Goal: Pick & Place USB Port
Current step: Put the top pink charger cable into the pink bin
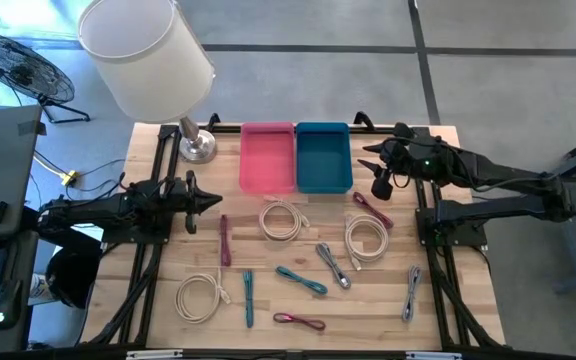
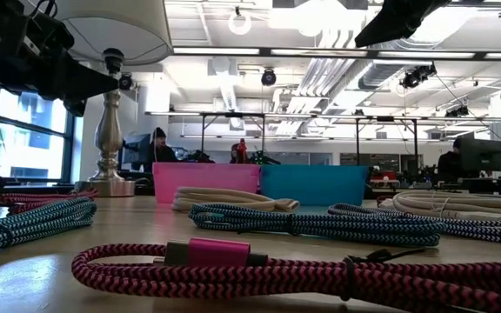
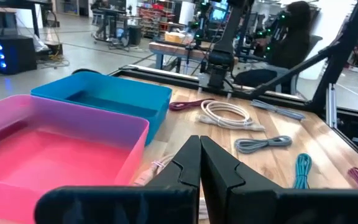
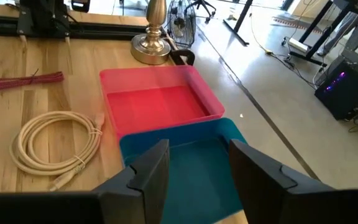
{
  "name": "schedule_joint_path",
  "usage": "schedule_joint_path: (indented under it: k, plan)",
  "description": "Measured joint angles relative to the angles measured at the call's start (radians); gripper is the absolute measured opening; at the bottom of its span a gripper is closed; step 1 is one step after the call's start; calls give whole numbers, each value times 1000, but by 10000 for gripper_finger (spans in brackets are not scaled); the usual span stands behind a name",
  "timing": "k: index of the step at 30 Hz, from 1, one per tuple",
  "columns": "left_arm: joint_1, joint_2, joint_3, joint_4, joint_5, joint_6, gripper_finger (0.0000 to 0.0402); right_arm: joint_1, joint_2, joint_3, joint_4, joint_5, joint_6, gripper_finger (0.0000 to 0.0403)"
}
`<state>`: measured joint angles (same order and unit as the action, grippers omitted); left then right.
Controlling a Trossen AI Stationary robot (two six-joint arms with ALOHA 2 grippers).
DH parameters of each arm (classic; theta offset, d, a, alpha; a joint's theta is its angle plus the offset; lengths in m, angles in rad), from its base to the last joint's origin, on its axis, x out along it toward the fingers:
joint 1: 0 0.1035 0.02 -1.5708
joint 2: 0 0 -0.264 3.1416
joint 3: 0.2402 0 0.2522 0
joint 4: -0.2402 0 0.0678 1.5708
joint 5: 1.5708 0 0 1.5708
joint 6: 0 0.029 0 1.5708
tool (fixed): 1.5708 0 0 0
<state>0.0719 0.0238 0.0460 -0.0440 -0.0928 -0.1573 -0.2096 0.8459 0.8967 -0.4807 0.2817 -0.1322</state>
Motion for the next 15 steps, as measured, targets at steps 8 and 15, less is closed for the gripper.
schedule_joint_path:
  k: [8, 15]
  plan:
    - [0, 0, -1, 21, -14, 31, 0, 0, 0, 0, 6, 0, -5, 158]
    - [0, 0, -2, 35, 63, 185, 0, 1, 0, 0, -4, 0, -6, 163]
